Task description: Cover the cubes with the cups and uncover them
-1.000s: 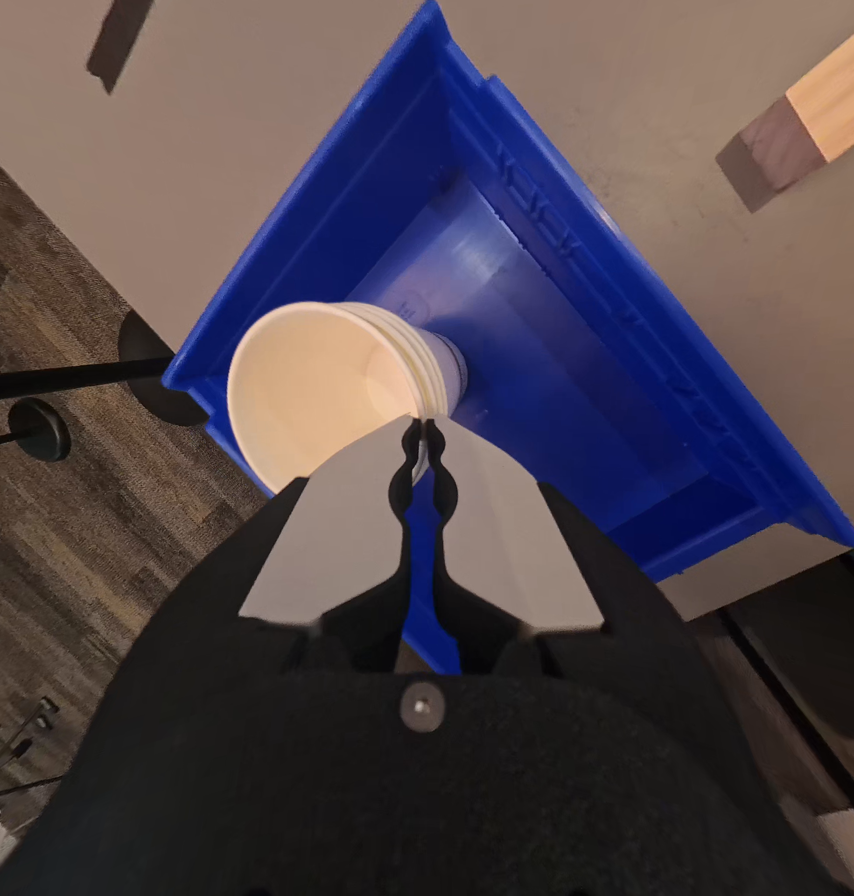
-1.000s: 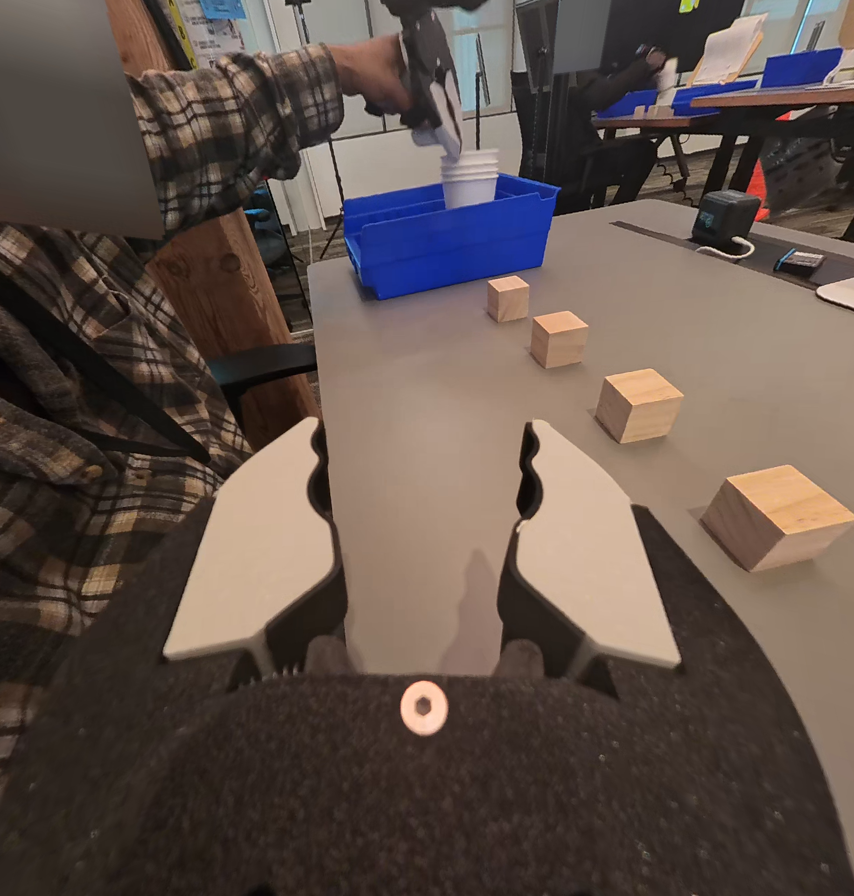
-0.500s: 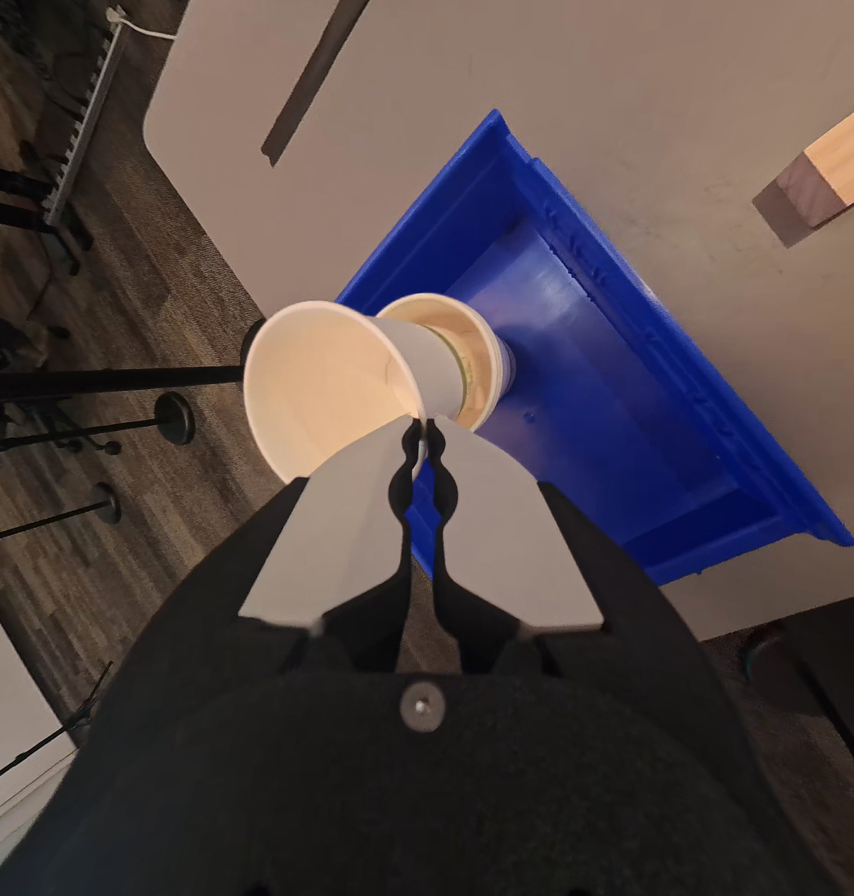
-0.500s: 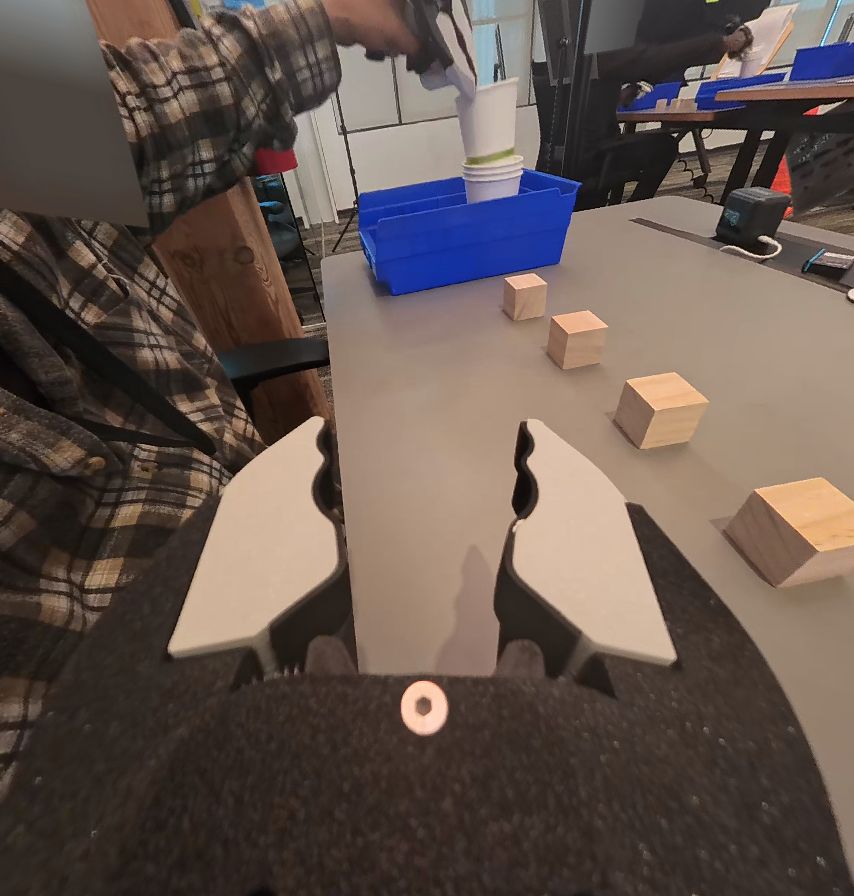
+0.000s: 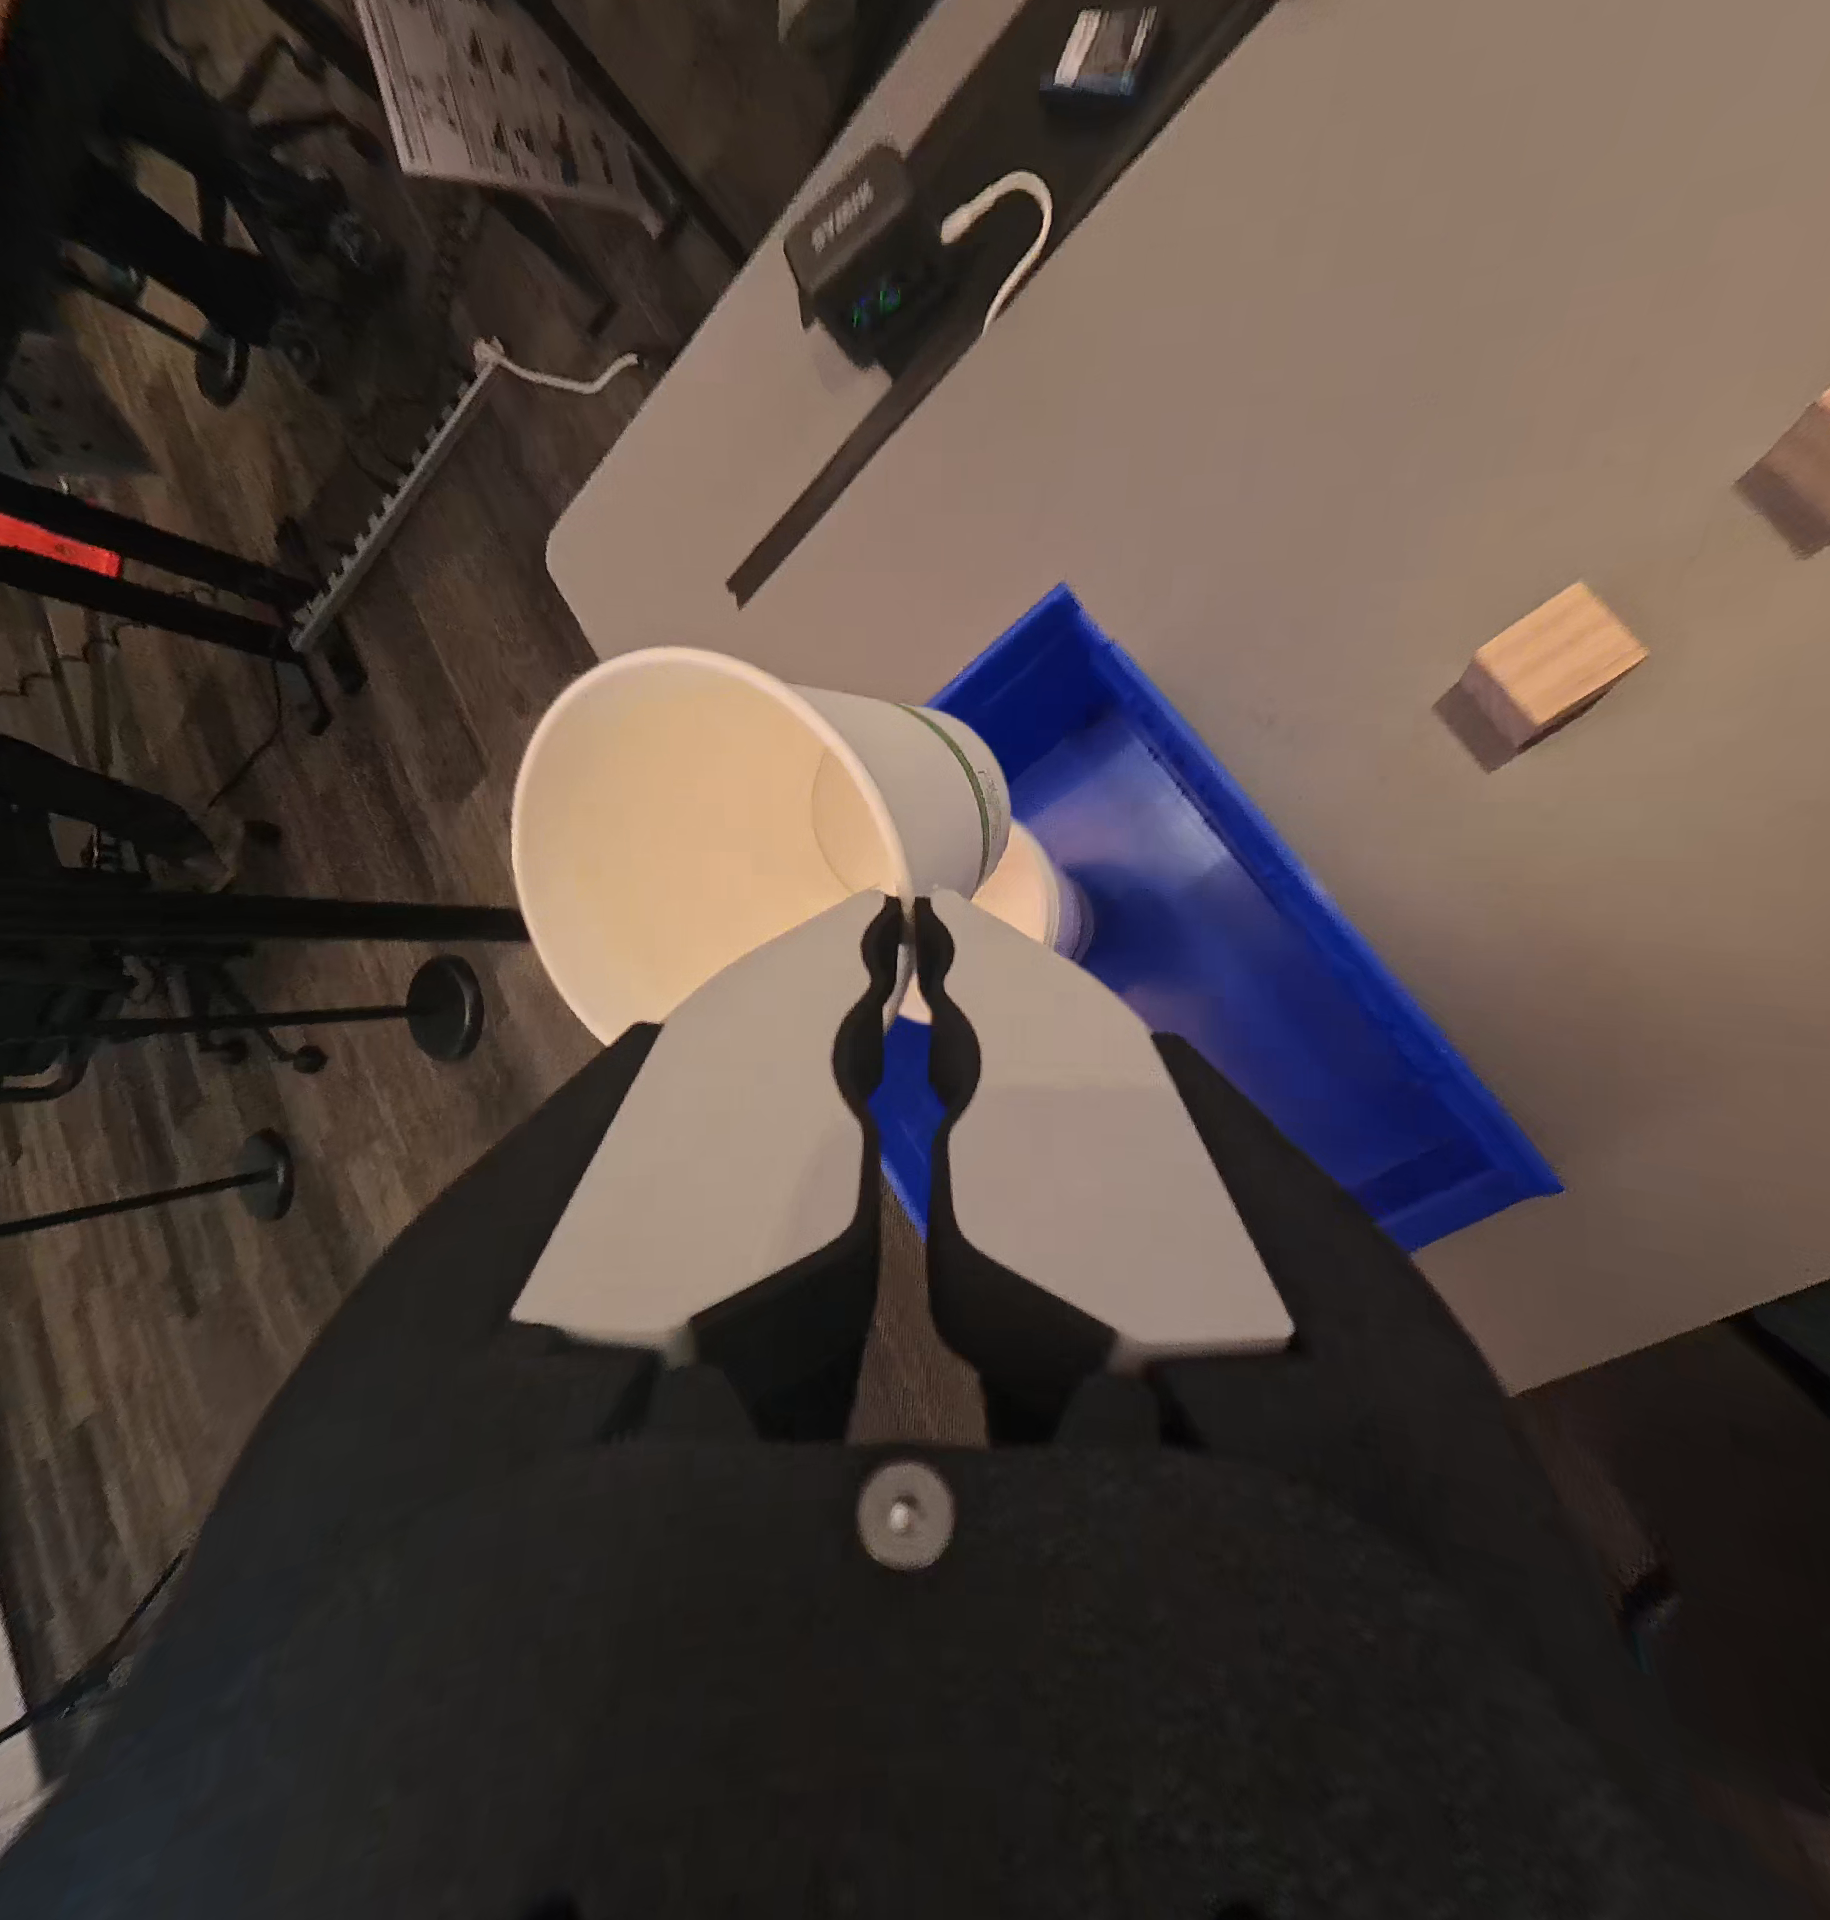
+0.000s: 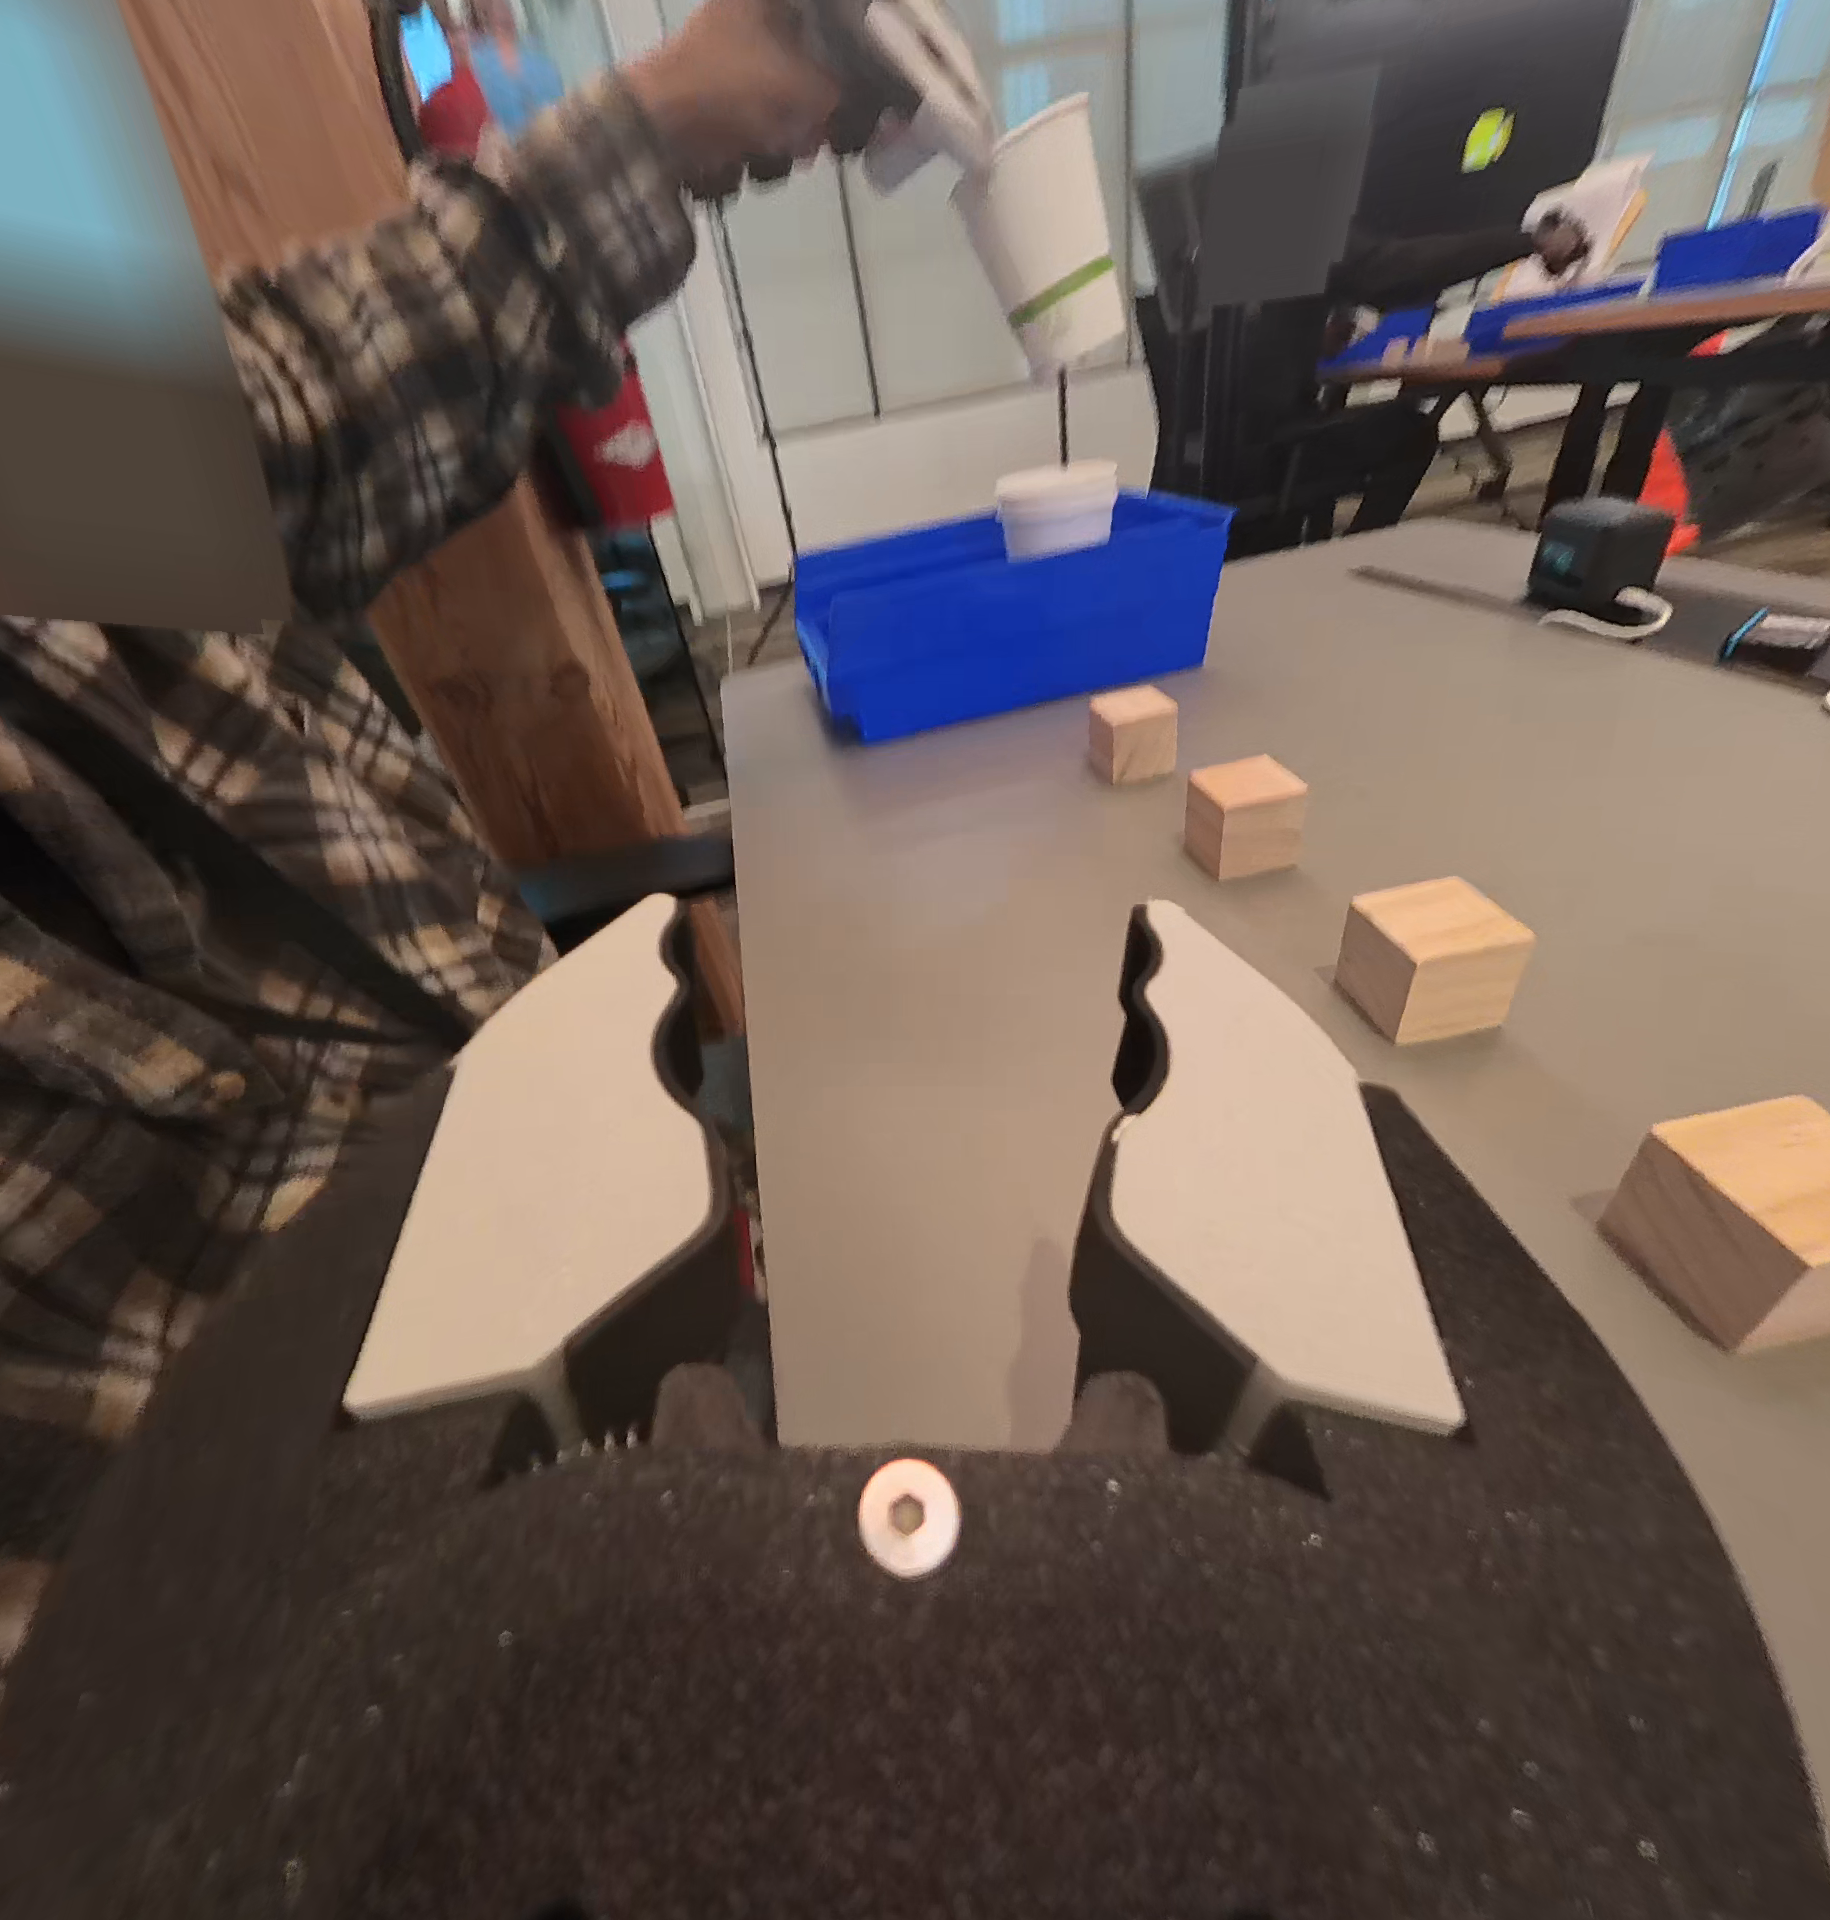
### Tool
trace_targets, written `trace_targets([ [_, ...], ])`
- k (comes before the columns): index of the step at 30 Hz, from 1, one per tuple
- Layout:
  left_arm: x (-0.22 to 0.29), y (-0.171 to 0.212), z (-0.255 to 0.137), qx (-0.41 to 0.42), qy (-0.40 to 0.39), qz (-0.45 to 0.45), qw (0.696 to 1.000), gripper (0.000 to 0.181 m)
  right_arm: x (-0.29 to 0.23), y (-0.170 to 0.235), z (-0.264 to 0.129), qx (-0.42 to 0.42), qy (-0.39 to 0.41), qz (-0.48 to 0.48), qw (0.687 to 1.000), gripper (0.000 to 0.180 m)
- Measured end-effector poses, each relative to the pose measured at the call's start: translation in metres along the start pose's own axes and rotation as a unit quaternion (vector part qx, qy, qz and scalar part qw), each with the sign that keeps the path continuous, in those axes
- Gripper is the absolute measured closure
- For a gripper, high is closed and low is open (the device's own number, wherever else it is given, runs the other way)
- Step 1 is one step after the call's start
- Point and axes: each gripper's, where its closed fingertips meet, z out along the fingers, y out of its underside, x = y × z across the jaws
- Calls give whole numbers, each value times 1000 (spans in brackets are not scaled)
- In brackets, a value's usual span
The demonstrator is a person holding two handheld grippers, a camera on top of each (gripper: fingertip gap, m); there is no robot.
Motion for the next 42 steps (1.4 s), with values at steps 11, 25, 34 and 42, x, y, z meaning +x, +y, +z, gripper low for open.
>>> trace_targets([
  [11, 115, -116, -37, 257, 165, -7, 952, 179, 41, -60, 68, 178, 47, -24, 983, 71],
  [25, 299, -168, -44, 426, 457, -71, 778, 179, 63, -109, 111, 193, 12, -26, 981, 53],
  [34, 328, -156, -27, 434, 535, -112, 716, 180, 80, -99, 100, 148, 37, 3, 988, 67],
  [42, 336, -155, -29, 446, 569, -127, 679, 179, 72, -85, 110, 101, -31, 33, 994, 87],
])
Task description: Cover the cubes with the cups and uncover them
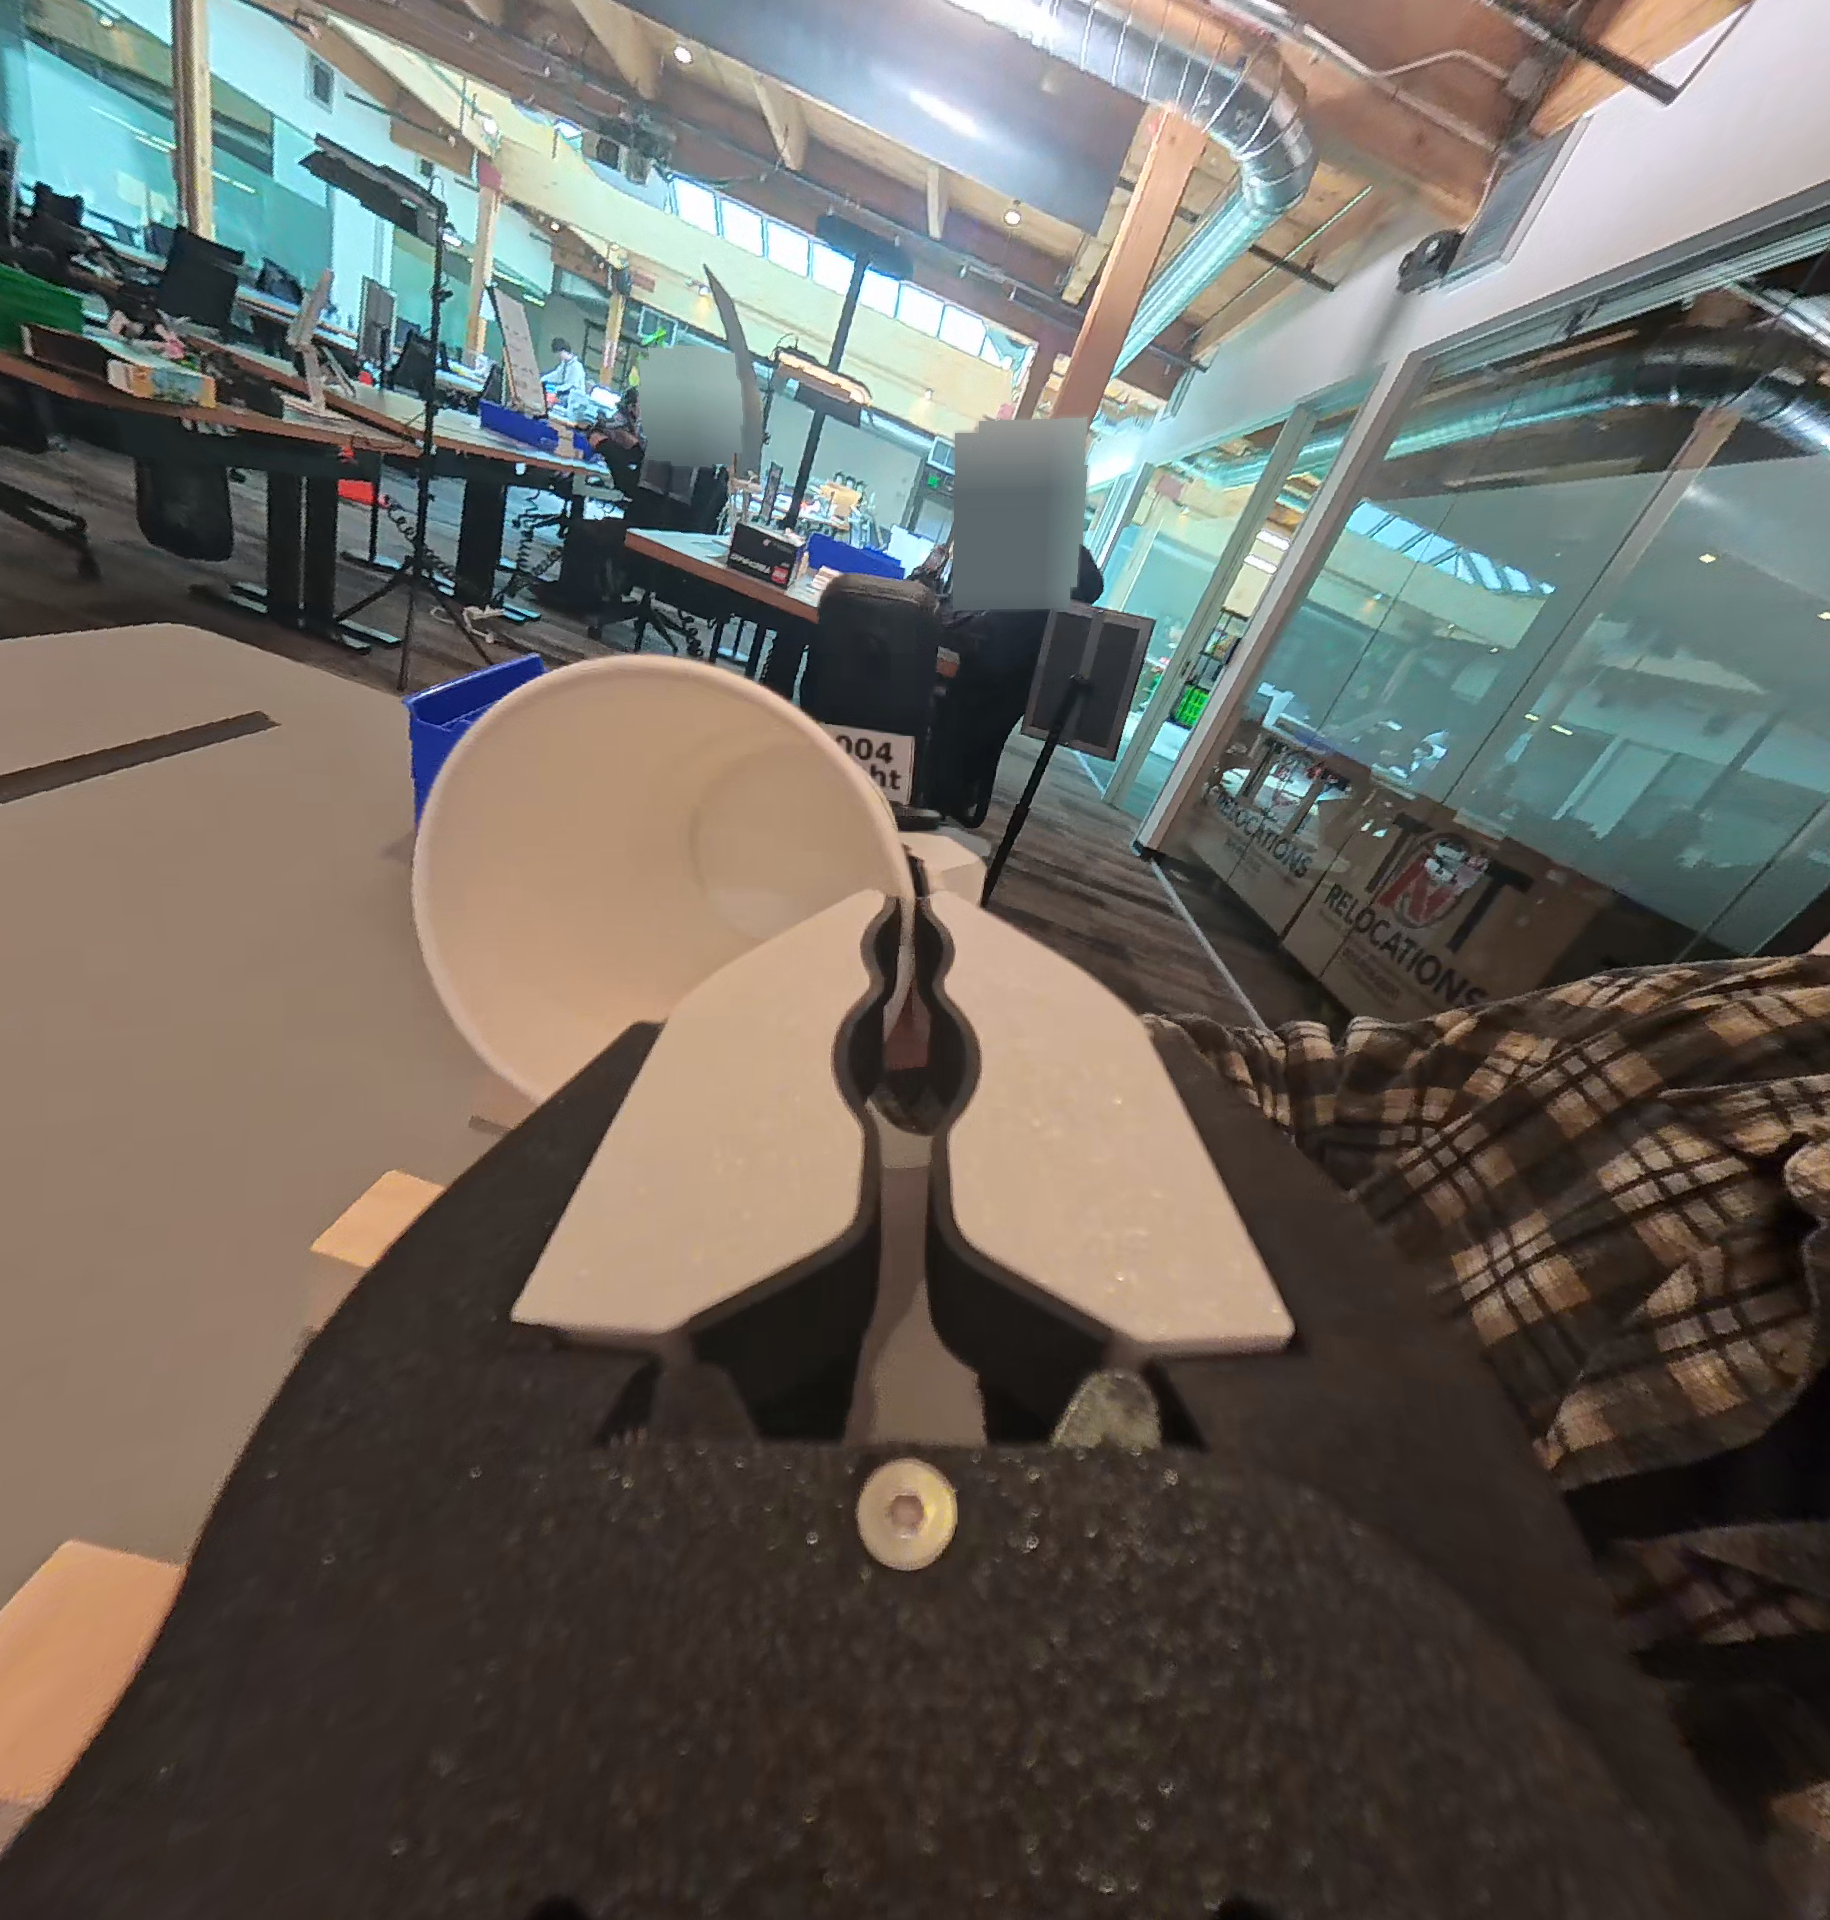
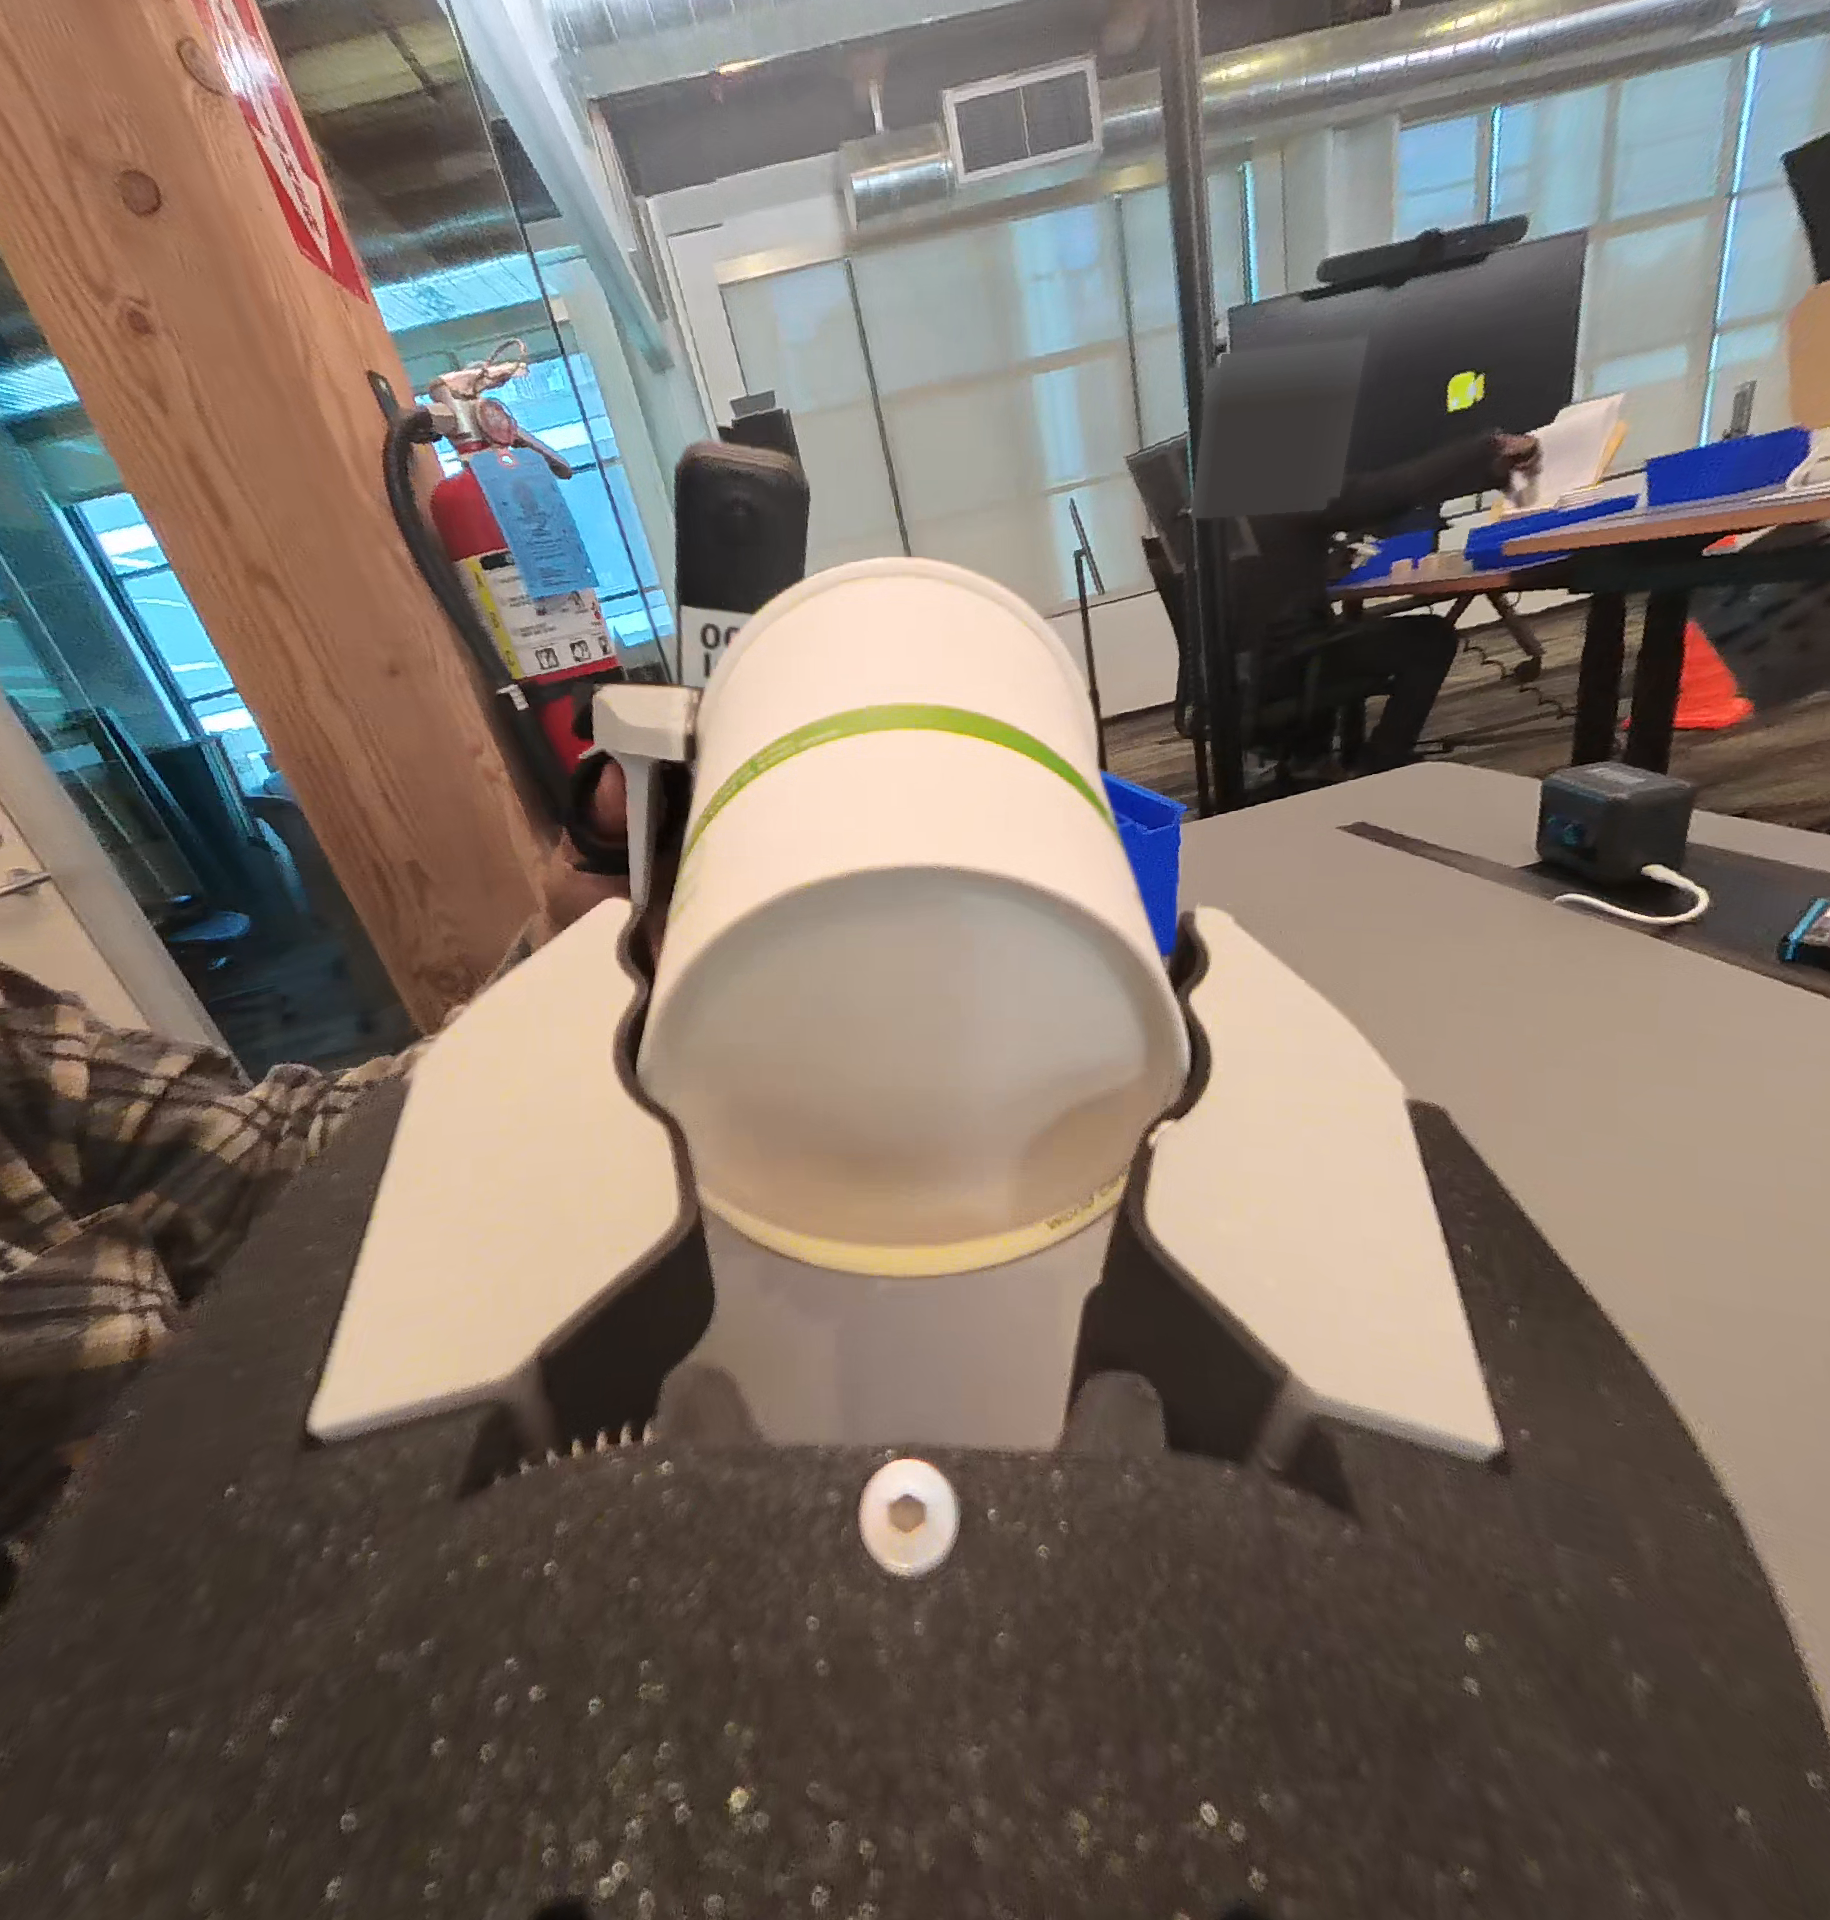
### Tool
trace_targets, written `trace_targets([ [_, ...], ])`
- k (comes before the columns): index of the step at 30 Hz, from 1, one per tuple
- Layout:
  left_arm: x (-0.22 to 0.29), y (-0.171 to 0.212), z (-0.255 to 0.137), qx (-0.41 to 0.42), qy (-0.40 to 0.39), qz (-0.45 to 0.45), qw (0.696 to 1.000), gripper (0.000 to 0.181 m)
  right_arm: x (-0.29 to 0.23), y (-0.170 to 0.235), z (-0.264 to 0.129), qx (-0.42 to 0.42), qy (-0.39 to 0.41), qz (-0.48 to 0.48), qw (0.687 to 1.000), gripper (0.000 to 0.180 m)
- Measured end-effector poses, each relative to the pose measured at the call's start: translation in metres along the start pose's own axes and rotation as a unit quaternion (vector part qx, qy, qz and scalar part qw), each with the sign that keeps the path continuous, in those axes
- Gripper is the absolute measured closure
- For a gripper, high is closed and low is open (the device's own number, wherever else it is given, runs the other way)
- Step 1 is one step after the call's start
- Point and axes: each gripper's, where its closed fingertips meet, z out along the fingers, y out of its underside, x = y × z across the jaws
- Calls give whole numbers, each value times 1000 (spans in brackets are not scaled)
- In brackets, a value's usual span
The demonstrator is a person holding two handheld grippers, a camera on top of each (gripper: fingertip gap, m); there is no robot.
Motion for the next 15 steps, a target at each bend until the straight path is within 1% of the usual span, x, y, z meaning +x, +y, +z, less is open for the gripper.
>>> trace_targets([
  [3, 0, 4, 1, -6, 4, -3, 1000, 179, 0, -4, -3, -13, 5, -10, 1000, 87],
  [5, -3, 8, 2, -16, -5, -5, 1000, 176, 1, -6, -6, -37, 10, -16, 999, 87],
  [7, -8, 10, 1, -18, -25, -2, 1000, 164, 2, -8, -10, -64, 21, -30, 997, 87],
  [11, -11, 9, -3, -9, -36, -8, 999, 150, 3, -12, -16, -103, 37, -52, 993, 87],
  [13, -10, 8, -7, -5, -43, -4, 999, 146, 4, -14, -20, -115, 44, -59, 991, 87],
  [15, -11, 4, -14, 0, -61, 6, 998, 140, 4, -17, -23, -124, 50, -66, 989, 87],
])
